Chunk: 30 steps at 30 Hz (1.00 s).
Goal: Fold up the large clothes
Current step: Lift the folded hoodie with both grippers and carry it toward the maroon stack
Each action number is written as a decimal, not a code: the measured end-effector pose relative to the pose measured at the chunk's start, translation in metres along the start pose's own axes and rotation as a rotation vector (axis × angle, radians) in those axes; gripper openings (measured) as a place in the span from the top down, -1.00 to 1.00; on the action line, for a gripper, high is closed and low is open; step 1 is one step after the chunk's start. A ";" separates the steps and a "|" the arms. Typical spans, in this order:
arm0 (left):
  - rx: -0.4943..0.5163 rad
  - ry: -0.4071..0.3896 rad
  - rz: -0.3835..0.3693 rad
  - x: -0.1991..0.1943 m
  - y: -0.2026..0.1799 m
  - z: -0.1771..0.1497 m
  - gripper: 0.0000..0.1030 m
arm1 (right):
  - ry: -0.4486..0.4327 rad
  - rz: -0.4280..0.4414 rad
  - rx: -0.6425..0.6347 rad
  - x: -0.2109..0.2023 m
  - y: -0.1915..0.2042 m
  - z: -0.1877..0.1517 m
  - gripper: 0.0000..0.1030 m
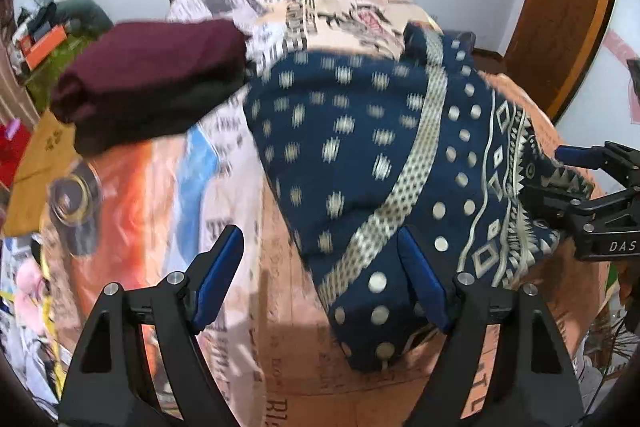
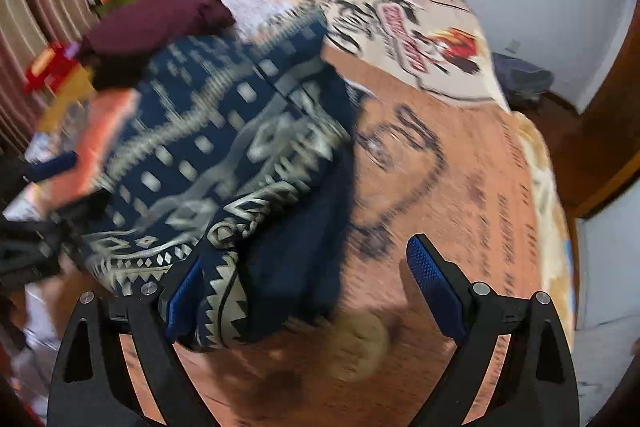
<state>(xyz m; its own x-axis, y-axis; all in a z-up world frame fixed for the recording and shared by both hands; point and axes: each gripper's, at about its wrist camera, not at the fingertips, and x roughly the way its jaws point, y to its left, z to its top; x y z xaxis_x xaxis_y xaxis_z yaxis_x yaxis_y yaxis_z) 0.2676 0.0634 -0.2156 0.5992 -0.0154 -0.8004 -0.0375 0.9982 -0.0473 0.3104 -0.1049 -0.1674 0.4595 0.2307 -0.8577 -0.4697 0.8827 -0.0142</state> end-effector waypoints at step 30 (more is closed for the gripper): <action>-0.317 0.144 -0.413 0.055 0.050 0.046 -0.56 | 0.183 0.445 0.242 0.071 -0.049 0.044 -0.79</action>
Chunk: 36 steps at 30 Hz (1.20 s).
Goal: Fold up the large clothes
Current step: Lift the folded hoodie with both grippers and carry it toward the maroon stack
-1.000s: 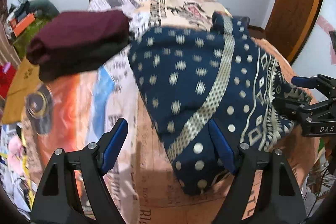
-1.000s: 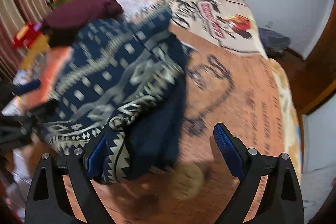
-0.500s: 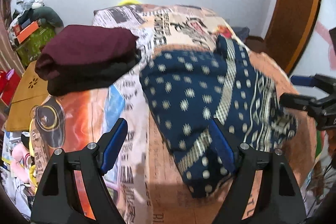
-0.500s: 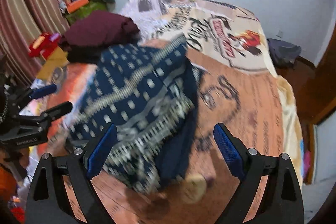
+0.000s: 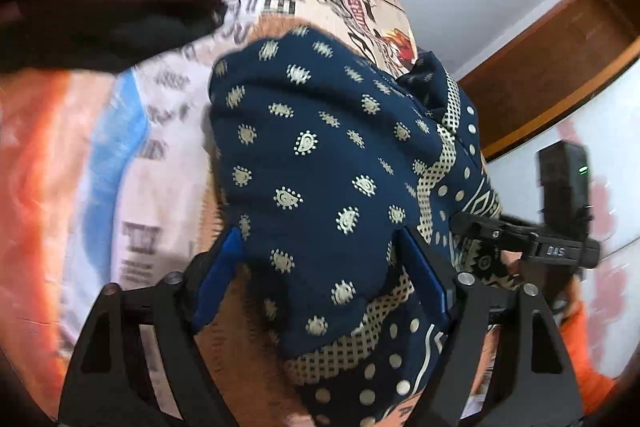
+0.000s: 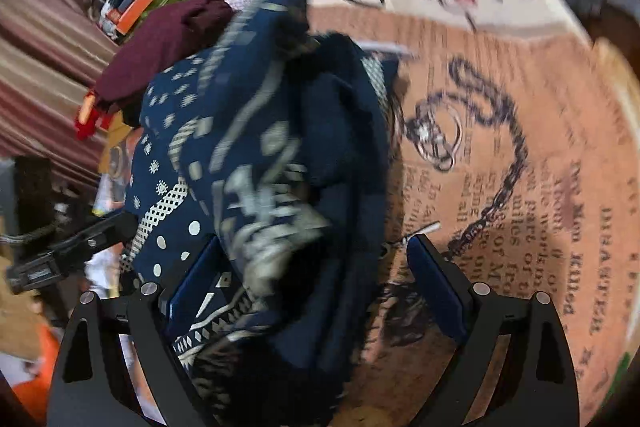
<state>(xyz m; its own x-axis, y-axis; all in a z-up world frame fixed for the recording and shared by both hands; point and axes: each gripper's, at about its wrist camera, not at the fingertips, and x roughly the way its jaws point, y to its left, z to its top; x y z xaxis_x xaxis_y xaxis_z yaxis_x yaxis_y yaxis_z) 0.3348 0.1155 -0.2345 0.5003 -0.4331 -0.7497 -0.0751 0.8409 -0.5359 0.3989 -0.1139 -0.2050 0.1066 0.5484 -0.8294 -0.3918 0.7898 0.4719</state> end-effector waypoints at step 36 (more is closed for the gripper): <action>0.100 -0.051 -0.063 -0.076 -0.035 0.039 -0.06 | -0.057 0.153 -0.022 -0.059 0.071 -0.002 0.45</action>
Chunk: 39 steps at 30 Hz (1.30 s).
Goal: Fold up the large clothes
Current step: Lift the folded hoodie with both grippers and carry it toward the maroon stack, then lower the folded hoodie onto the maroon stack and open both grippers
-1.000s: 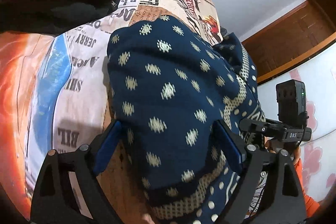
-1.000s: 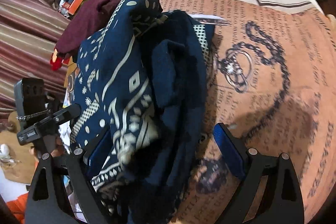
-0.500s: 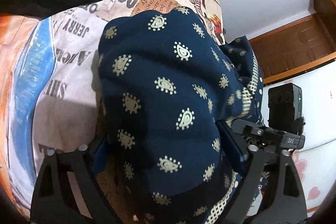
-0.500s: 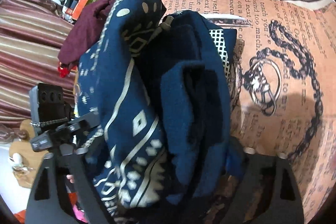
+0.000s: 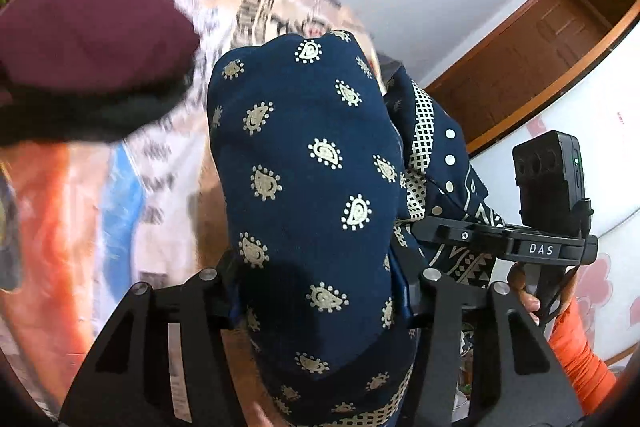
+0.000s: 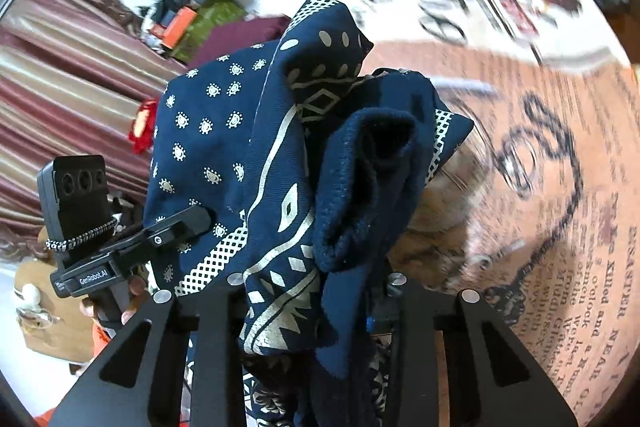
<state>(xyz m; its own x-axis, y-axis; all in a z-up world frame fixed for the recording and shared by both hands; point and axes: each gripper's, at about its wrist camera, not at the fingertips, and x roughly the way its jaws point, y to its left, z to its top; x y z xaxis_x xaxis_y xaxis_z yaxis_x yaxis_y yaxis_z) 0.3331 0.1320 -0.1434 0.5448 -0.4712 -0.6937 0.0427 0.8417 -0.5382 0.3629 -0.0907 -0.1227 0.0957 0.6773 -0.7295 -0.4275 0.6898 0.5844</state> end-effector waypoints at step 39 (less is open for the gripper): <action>-0.007 -0.123 0.494 -0.078 0.226 0.183 -0.49 | -0.164 -0.125 -0.278 0.214 0.143 0.167 0.17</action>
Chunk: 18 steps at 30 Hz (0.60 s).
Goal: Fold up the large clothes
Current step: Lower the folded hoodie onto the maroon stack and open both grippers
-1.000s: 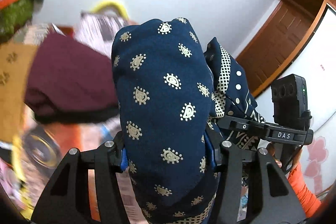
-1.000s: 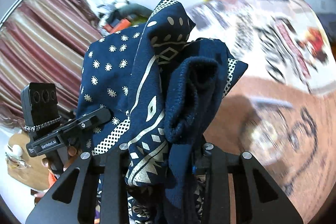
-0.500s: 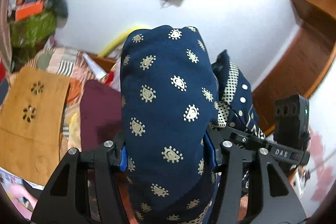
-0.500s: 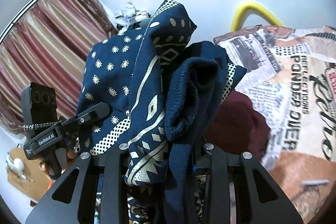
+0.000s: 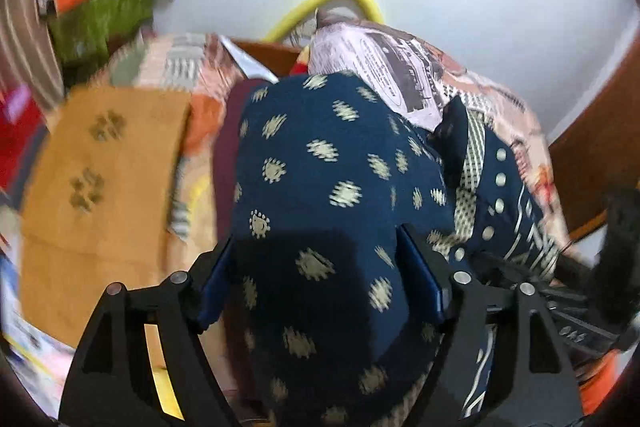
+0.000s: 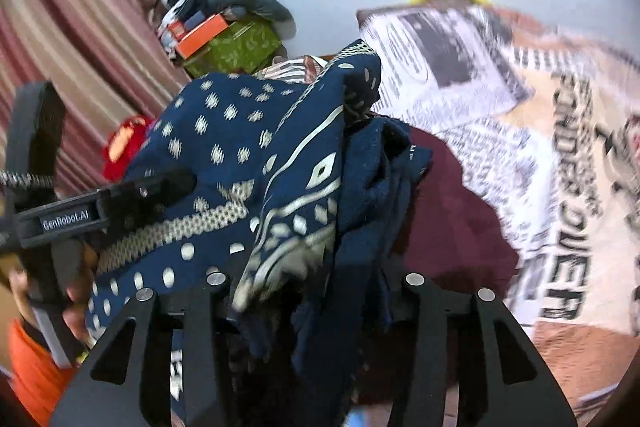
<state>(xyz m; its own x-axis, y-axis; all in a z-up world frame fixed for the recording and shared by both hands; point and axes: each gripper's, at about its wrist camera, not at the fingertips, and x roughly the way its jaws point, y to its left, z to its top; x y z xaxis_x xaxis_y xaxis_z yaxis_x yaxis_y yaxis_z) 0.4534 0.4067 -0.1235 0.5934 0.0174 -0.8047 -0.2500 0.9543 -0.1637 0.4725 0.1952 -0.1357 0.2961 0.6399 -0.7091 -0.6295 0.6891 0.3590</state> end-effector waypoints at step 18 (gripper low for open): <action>0.146 -0.219 0.119 -0.197 -0.063 -0.135 -0.49 | -0.186 -0.114 -0.090 -0.177 0.037 -0.071 0.11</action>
<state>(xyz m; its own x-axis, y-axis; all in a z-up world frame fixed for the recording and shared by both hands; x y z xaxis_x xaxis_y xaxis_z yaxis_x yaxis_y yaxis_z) 0.2494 0.3028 -0.0320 0.7218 0.1805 -0.6682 -0.2243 0.9743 0.0209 0.3458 0.0840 -0.0401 0.4911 0.6172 -0.6147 -0.6436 0.7327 0.2215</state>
